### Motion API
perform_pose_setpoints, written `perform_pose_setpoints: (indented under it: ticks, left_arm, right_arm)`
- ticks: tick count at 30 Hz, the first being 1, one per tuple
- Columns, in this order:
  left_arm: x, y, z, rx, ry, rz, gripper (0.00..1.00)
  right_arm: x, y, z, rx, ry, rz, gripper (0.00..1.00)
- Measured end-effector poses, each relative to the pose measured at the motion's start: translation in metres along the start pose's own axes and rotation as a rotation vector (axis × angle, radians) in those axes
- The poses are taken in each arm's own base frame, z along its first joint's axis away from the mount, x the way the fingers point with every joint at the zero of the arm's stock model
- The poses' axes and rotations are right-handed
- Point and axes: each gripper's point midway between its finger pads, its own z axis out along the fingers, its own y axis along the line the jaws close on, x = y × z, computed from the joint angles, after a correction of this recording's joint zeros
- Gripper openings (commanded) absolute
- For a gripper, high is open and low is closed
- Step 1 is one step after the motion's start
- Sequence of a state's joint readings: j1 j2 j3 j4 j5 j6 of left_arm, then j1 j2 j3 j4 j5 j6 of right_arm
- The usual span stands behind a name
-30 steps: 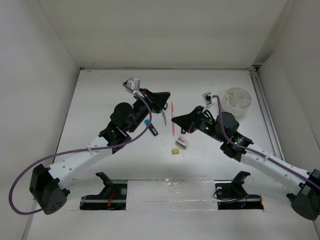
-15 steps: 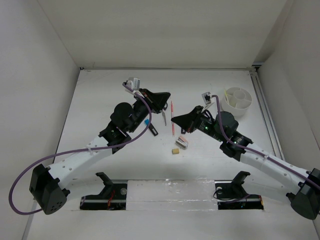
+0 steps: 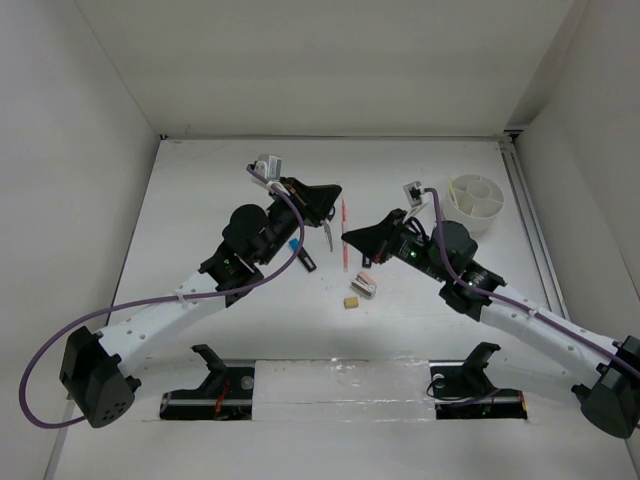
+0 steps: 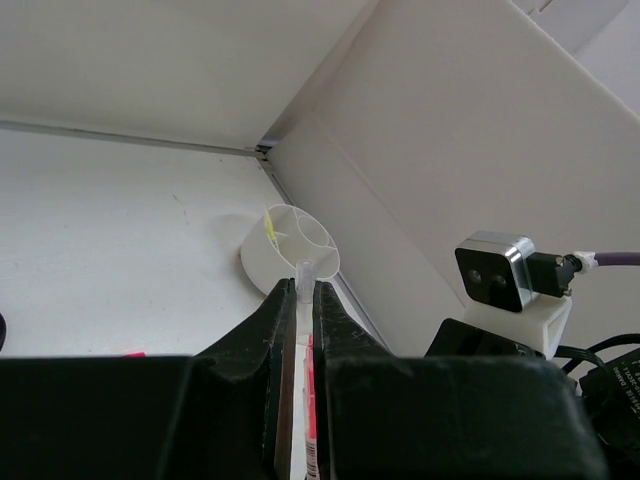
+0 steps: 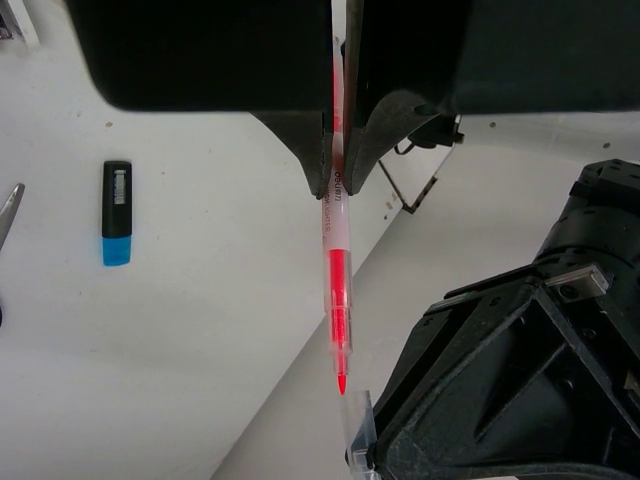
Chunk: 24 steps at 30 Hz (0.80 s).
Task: Sort the stationery into containers
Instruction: Close the pen cap on the pen.
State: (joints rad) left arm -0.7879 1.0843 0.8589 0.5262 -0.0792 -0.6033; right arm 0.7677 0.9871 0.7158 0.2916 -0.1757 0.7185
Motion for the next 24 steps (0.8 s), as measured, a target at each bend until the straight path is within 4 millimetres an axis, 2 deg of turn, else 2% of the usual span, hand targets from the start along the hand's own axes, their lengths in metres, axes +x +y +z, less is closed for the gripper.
perform_pose_setpoints:
  ticks: [24]
  left_arm:
    - [-0.0003, 0.0008, 0.0003, -0.004, -0.003, 0.0, 0.0]
  right_arm:
    - [0.0061, 0.0001, 0.0029, 0.0, 0.018, 0.003, 0.0]
